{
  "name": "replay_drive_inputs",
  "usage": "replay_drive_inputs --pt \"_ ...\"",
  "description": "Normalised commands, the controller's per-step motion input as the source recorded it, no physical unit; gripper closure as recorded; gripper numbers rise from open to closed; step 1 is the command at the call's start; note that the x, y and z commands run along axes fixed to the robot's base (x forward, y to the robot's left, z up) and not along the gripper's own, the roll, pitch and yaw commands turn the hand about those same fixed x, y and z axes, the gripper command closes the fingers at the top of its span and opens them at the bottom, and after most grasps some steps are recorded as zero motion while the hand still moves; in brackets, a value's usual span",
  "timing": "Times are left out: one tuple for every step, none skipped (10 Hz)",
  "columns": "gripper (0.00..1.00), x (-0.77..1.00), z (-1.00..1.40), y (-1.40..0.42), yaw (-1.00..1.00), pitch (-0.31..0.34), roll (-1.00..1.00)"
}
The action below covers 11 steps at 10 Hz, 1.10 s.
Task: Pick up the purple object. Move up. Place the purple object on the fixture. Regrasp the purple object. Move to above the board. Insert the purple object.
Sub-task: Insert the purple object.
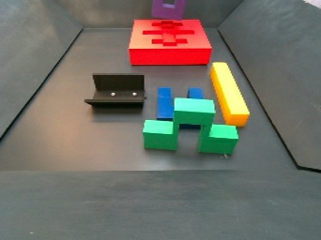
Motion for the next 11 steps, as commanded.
replay_drive_inputs --pt "1.00 0.11 0.00 -0.29 0.01 0.034 0.36" --pt "1.00 0.19 0.00 -0.32 0.08 0.050 0.41" --pt "1.00 0.27 0.00 -0.30 0.13 0.131 0.50" --pt "1.00 0.22 0.00 -0.32 0.07 0.117 0.38" --pt "1.00 0.20 0.00 -0.27 0.06 0.103 0.35" --pt "1.00 0.31 0.05 -0.14 0.08 0.191 0.49" --pt "1.00 0.30 0.00 -0.09 0.06 0.254 0.44" --pt "1.00 0.24 0.00 -0.05 0.01 0.223 0.27" --pt "1.00 0.18 0.00 0.00 0.00 0.213 0.17" --pt "1.00 0.09 0.00 0.00 0.00 0.217 0.00" --pt "1.00 0.04 0.00 0.02 0.00 0.233 0.00"
